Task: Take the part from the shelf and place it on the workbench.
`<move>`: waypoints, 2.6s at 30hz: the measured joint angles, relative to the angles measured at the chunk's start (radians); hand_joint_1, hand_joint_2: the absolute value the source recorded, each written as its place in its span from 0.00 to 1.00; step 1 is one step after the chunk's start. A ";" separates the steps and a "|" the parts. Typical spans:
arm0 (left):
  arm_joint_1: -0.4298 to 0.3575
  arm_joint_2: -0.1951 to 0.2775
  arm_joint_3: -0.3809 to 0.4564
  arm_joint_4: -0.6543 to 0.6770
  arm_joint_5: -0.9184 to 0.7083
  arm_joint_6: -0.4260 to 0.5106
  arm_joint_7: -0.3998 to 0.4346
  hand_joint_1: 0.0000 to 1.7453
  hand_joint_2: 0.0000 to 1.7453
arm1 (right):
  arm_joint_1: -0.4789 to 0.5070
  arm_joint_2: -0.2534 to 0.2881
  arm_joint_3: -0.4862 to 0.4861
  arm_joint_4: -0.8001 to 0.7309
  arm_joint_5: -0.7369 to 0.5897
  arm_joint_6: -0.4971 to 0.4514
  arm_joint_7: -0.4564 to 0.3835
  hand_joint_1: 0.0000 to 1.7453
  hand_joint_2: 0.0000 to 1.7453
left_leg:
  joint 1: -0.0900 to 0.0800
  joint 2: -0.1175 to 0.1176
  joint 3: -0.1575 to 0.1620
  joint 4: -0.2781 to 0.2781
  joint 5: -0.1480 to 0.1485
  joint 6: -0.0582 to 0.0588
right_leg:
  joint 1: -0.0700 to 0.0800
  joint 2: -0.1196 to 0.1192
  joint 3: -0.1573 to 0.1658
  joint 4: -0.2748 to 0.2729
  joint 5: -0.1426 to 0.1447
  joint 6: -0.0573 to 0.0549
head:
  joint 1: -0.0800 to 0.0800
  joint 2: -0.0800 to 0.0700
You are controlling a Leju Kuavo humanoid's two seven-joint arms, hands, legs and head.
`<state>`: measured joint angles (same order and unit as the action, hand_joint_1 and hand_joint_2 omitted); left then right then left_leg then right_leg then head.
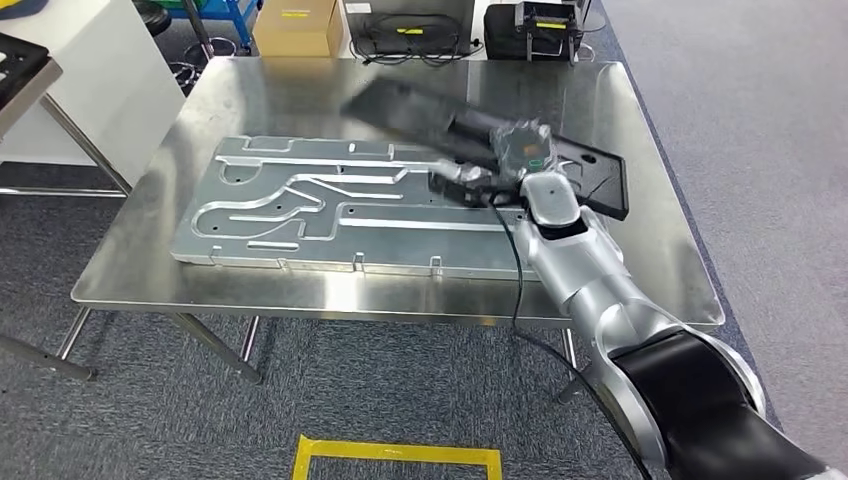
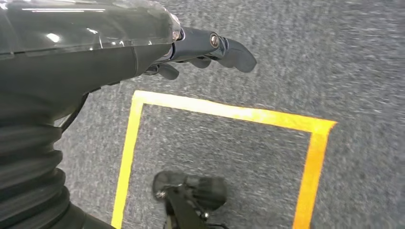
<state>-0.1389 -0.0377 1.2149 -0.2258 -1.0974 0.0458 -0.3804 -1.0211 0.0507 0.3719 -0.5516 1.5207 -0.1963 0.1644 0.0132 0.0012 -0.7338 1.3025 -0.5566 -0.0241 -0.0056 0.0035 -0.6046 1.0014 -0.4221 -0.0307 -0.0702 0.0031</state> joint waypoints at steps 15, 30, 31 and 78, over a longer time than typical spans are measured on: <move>-0.015 0.001 -0.034 0.000 0.002 0.027 -0.079 0.00 1.00 | 0.043 0.013 0.084 0.222 0.029 -0.039 -0.135 0.97 1.00 | 0.002 0.001 0.118 -0.300 0.154 0.045 | -0.006 0.005 -0.131 0.291 -0.147 0.053 | 0.000 0.000; -0.008 0.002 -0.059 0.000 -0.013 0.058 -0.074 0.00 0.00 | 0.080 0.004 0.073 0.243 -0.023 -0.205 -0.172 0.00 0.00 | 0.007 -0.002 0.017 -0.024 -0.002 -0.010 | -0.005 -0.004 0.001 0.003 -0.002 0.006 | 0.000 0.000; -0.008 0.002 -0.062 0.000 -0.016 0.058 -0.064 0.00 0.00 | 0.089 0.002 0.067 0.242 -0.028 -0.248 -0.186 0.00 0.00 | 0.007 -0.002 0.007 0.000 -0.004 -0.011 | -0.004 -0.003 0.002 0.004 -0.002 0.005 | 0.000 0.000; 0.057 -0.028 -0.004 0.000 0.162 -0.018 -0.130 0.00 0.00 | 1.071 0.180 -0.866 -0.868 -0.198 -0.505 -0.841 0.00 0.00 | -0.004 -0.001 0.133 -0.298 0.140 0.056 | -0.007 0.002 -0.078 0.296 -0.209 0.063 | 0.000 0.000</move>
<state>-0.0820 -0.0658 1.2111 -0.2258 -0.9357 0.0277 -0.5107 0.0498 0.2308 -0.4941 -1.4194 1.3226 -0.7012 -0.6771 0.0092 0.0003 -0.6011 1.0043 -0.4170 0.0317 -0.0123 0.0058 -0.6823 1.2977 -0.6313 0.0324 -0.0698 0.0031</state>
